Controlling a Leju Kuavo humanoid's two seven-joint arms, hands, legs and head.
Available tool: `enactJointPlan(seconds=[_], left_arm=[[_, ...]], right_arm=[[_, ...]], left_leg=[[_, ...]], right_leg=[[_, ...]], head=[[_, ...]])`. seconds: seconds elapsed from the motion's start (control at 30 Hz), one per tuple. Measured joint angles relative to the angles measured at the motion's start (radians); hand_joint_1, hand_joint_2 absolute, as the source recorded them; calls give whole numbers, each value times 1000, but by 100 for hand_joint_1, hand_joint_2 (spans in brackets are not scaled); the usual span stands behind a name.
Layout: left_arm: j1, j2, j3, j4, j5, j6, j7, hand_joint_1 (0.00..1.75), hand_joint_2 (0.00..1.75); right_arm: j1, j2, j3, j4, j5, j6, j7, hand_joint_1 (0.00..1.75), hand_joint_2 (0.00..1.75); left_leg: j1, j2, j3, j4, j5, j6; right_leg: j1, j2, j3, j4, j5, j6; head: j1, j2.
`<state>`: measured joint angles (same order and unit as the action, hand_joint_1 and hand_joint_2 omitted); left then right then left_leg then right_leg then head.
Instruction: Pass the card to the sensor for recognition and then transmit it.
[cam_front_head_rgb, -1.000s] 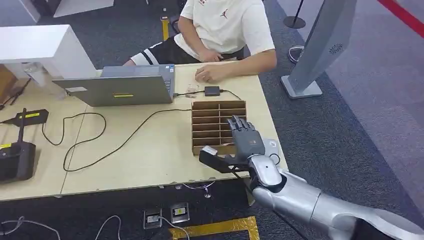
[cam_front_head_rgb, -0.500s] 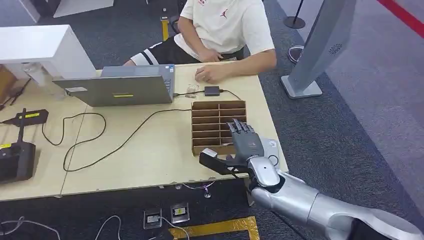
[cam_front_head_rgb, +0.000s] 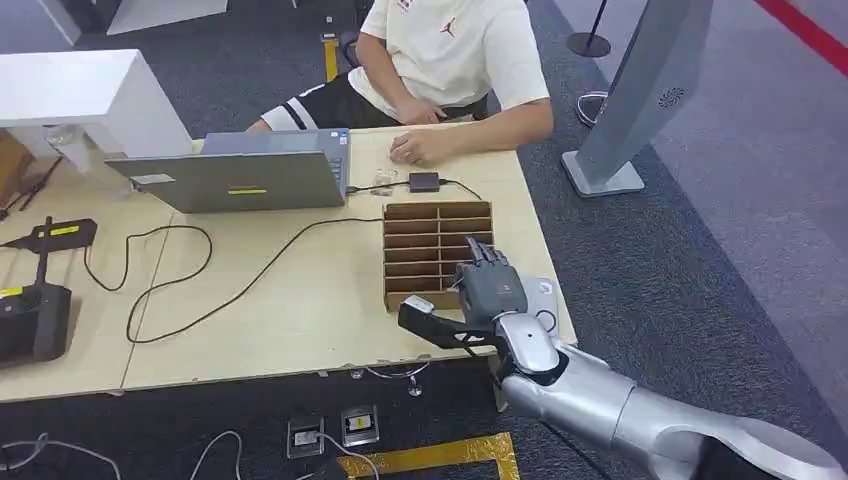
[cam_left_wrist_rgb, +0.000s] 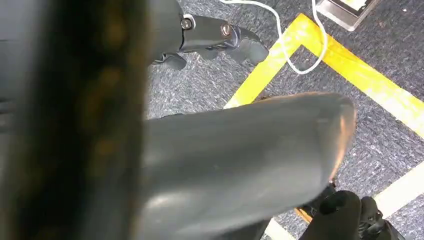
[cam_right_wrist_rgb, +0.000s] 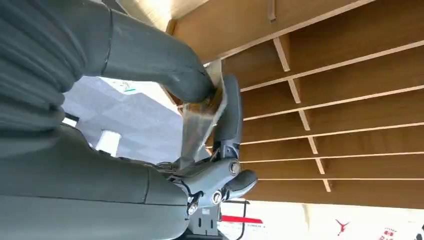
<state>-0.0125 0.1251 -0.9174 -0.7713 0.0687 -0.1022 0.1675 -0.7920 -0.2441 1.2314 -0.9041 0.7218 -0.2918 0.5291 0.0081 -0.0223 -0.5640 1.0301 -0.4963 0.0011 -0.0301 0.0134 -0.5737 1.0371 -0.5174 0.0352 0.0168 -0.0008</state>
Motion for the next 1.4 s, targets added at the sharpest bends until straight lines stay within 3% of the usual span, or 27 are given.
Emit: enactJointPlan(seconds=[0.2, 0.33, 0.43, 0.57, 0.67, 0.73, 1.1, 1.4], left_arm=[[0, 0, 0, 0, -2, 0, 0, 0, 0], [0, 0, -1, 0, 0, 0, 0, 0, 0], [0, 0, -1, 0, 6, 0, 0, 0, 0], [0, 0, -2, 0, 9, 0, 0, 0, 0], [0, 0, -2, 0, 8, 0, 0, 0, 0], [0, 0, -1, 0, 6, 0, 0, 0, 0], [-12, 0, -6, 0, 12, 0, 0, 0, 0], [-22, 0, -16, 0, 18, 0, 0, 0, 0]], right_arm=[[4, 0, 0, 3, 0, -2, 3, 131, 175], [6, 0, 0, 7, 0, -2, 3, 145, 175], [6, 0, 0, 8, 0, -2, 3, 134, 175], [5, 0, 0, 9, 3, -2, 2, 134, 175], [2, 2, 0, 10, 9, -2, 0, 150, 175], [-6, 5, 0, 10, 13, -2, -1, 175, 175], [-112, 6, -6, 2, 47, -44, 32, 175, 175], [-210, -15, -28, -76, 80, -42, 76, 175, 175]], left_leg=[[0, 0, 0, 0, 0, 0], [0, 0, 0, 0, 0, 0], [0, 0, 0, 0, 0, 0], [0, 0, 0, 0, 0, 0], [0, 0, 0, 0, 0, 0], [0, 0, 0, 0, 0, 0], [0, 0, 0, 0, 0, 0], [0, 1, 0, 0, 0, 0]], right_leg=[[0, 0, 0, 0, 0, 0], [0, 0, 0, 0, 0, 0], [0, 0, 0, 0, 0, 0], [0, 0, 0, 0, 0, 0], [0, 0, 0, 0, 0, 0], [0, 0, 0, 0, 0, 0], [0, 0, 0, 0, 1, -1], [0, 1, 0, 0, 1, -1]], head=[[0, 0], [0, 0], [0, 0], [0, 0], [0, 0], [0, 0], [0, 0], [0, 0]])
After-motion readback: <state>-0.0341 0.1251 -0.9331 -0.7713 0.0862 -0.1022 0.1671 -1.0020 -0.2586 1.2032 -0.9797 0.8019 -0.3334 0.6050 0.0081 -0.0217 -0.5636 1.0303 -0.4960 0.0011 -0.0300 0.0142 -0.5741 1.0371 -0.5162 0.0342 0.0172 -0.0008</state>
